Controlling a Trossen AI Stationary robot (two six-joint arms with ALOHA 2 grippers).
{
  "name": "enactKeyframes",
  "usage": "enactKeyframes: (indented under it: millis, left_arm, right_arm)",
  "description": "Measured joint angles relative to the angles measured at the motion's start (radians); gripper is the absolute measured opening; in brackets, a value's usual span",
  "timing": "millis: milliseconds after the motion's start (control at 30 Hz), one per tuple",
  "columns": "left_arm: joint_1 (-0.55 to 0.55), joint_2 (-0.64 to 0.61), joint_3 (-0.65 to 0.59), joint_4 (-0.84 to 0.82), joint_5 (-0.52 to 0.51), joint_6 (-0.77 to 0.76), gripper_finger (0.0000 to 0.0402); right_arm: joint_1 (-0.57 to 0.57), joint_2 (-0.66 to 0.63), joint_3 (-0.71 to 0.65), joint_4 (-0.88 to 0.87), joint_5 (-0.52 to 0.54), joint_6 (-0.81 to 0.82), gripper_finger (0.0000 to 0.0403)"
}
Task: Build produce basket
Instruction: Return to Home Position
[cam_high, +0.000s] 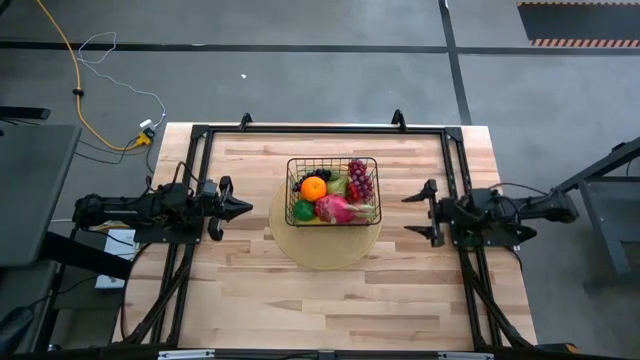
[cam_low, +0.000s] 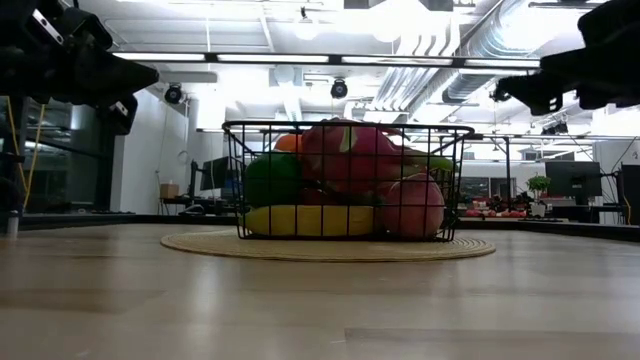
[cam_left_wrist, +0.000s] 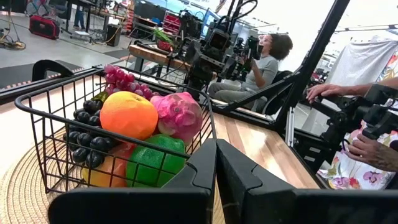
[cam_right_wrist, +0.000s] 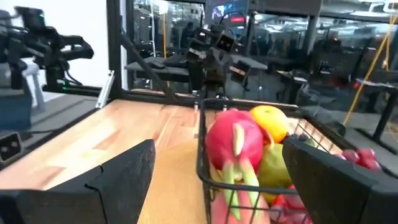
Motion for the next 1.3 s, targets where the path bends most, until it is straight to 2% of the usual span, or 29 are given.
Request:
enactKeyframes:
  millis: [167, 333, 1000, 1300]
  left_arm:
    - [0.0, 0.0, 0.0, 0.0, 0.0, 0.0, 0.0001]
    - [0.0, 0.0, 0.0, 0.0, 0.0, 0.0, 0.0001]
    - [0.0, 0.0, 0.0, 0.0, 0.0, 0.0, 0.0001]
    - [0.0, 0.0, 0.0, 0.0, 0.0, 0.0, 0.0001]
  right_arm:
    - [-0.08, 0.0, 0.0, -0.001, -0.003, 0.099, 0.0343]
    - [-0.144, 0.0, 0.0, -0.005, -0.024, 0.115, 0.0343]
    - [-0.152, 0.013, -0.001, -0.006, -0.041, 0.121, 0.0343]
    - [-0.152, 0.018, -0.001, -0.006, -0.041, 0.25, 0.0343]
